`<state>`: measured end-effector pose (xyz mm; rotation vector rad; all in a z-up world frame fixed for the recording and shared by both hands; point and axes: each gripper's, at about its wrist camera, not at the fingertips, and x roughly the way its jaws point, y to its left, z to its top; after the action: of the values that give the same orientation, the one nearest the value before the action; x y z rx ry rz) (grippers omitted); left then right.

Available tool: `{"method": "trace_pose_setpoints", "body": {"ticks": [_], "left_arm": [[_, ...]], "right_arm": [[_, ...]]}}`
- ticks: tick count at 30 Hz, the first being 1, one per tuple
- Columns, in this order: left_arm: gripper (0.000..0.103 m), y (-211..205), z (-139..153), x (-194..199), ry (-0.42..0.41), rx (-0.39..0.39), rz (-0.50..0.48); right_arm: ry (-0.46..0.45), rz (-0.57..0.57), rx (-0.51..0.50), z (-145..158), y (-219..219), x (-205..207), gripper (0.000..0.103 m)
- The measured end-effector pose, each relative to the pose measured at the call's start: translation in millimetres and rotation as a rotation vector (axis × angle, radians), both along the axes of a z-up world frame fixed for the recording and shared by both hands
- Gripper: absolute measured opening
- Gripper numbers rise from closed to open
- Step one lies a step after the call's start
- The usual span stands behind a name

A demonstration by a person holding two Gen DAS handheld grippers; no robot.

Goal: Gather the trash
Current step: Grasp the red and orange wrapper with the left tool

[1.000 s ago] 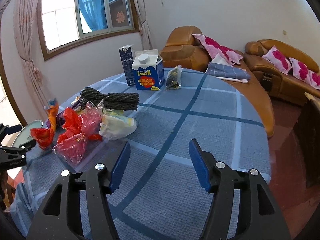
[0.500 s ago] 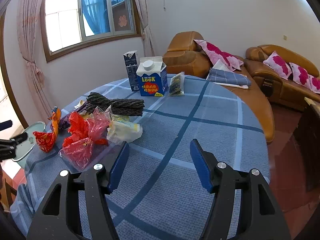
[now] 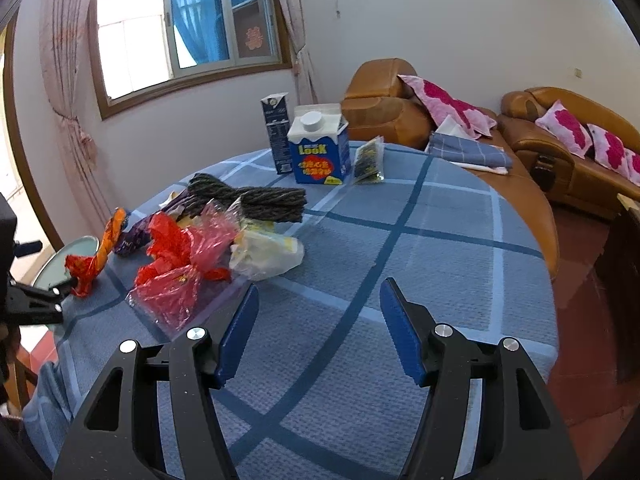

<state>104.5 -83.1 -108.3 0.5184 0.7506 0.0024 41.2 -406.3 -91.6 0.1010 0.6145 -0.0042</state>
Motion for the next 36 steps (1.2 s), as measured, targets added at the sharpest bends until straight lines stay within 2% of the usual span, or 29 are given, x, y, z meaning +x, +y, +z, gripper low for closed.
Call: {"method": "trace_pose_setpoints", "body": {"ticks": [6, 9, 10, 13, 15, 19, 27, 29, 31, 33, 35, 36], "left_arm": [[0.096, 6.4, 21.8, -10.0, -0.008, -0.151, 0.021], [0.095, 1.9, 25.0, -9.7, -0.017, -0.190, 0.045], [0.091, 1.9, 26.5, -8.9, -0.021, -0.200, 0.056], [0.078, -1.9, 25.2, -8.4, -0.014, -0.193, 0.052], [0.077, -1.2, 19.2, -6.6, -0.008, -0.144, 0.055], [0.075, 13.0, 12.8, -0.8, 0.014, -0.121, 0.091], [0.073, 18.0, 16.7, 12.8, 0.023, -0.208, 0.086], [0.056, 18.3, 9.9, 22.8, 0.063, -0.263, 0.070], [0.026, 16.5, 3.9, 27.0, 0.098, -0.294, 0.045], [0.012, 15.5, -1.9, 28.9, 0.119, -0.296, 0.034], [0.013, 16.1, -2.5, 24.0, 0.117, -0.283, 0.032], [0.018, 17.2, -1.5, 21.4, 0.113, -0.271, 0.034]], "right_arm": [[-0.015, -0.002, -0.013, 5.0, 3.3, -2.4, 0.063], [-0.022, -0.011, -0.016, 7.8, 1.3, -2.1, 0.063], [-0.023, -0.013, -0.019, 8.1, 0.8, -1.6, 0.063], [-0.022, -0.019, -0.014, 7.2, -2.2, -1.7, 0.063], [-0.018, -0.020, -0.010, 6.1, -3.1, -1.6, 0.063], [-0.020, -0.016, -0.013, 4.8, -0.4, -2.4, 0.069], [-0.016, -0.007, -0.023, 2.3, 5.1, -2.8, 0.069], [-0.013, -0.008, -0.024, 1.5, 5.6, -3.1, 0.069], [-0.011, -0.010, -0.024, 1.5, 5.1, -3.2, 0.069], [-0.011, -0.013, -0.022, 1.6, 4.6, -3.5, 0.069], [-0.011, -0.015, -0.021, 0.8, 3.6, -3.2, 0.069], [-0.009, -0.014, -0.022, 0.6, 3.7, -3.0, 0.069]]}}
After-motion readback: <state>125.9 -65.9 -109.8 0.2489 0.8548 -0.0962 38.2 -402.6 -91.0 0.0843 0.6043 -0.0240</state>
